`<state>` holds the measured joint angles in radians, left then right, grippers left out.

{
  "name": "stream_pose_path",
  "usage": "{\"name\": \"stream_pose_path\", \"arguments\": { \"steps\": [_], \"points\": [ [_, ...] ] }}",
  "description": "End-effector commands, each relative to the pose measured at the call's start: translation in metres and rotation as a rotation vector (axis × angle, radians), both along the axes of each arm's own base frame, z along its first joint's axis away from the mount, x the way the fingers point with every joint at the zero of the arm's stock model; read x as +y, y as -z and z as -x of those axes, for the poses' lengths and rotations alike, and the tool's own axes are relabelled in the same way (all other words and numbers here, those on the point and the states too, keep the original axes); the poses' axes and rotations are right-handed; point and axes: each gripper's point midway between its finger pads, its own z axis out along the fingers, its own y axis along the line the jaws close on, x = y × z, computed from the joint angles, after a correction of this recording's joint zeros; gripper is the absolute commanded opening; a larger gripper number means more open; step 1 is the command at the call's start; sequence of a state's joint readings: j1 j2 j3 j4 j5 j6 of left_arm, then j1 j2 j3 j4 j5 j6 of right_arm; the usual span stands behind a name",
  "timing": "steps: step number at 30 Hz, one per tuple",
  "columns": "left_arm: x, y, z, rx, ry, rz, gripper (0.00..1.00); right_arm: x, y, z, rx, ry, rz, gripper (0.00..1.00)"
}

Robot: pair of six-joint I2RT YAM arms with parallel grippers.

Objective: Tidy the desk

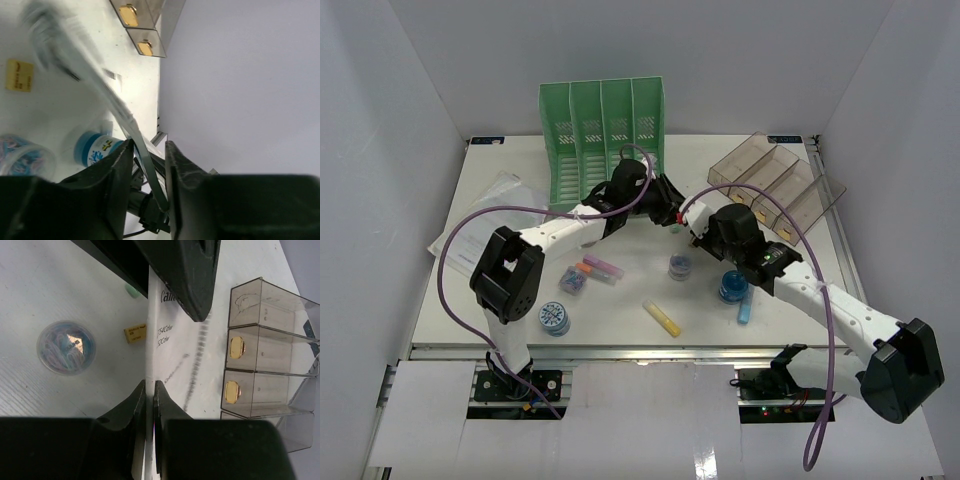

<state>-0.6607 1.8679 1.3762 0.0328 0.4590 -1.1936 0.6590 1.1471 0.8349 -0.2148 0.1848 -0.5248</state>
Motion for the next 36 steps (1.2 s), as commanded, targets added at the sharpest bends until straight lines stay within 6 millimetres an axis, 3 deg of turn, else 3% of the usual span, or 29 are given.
{"name": "stream_pose_path", "arguments": {
  "steps": [1, 7, 13, 16, 20, 27, 36],
  "points": [
    [-0.006, -0.071, 0.010, -0.116, 0.066, 0.113, 0.57, 0.008, -0.036, 0.000, -0.071, -0.036, -0.087, 0.08],
    [-0.010, -0.067, 0.010, -0.100, 0.091, 0.105, 0.68, 0.006, -0.058, 0.003, -0.128, -0.063, -0.117, 0.08],
    [-0.011, -0.057, 0.012, -0.066, 0.107, 0.088, 0.69, 0.006, -0.075, 0.004, -0.177, -0.085, -0.136, 0.08],
    [-0.012, -0.040, 0.014, -0.013, 0.128, 0.049, 0.68, 0.006, -0.080, 0.004, -0.196, -0.093, -0.136, 0.08],
    [-0.014, -0.033, 0.013, 0.003, 0.146, 0.014, 0.66, 0.007, -0.084, 0.006, -0.219, -0.116, -0.135, 0.08],
    [-0.015, -0.028, 0.012, 0.018, 0.151, -0.006, 0.46, 0.011, -0.091, 0.012, -0.249, -0.166, -0.143, 0.08],
    [-0.018, -0.045, 0.012, -0.030, 0.189, 0.011, 0.03, 0.017, -0.099, 0.020, -0.260, -0.228, -0.161, 0.09]
  ]
}}
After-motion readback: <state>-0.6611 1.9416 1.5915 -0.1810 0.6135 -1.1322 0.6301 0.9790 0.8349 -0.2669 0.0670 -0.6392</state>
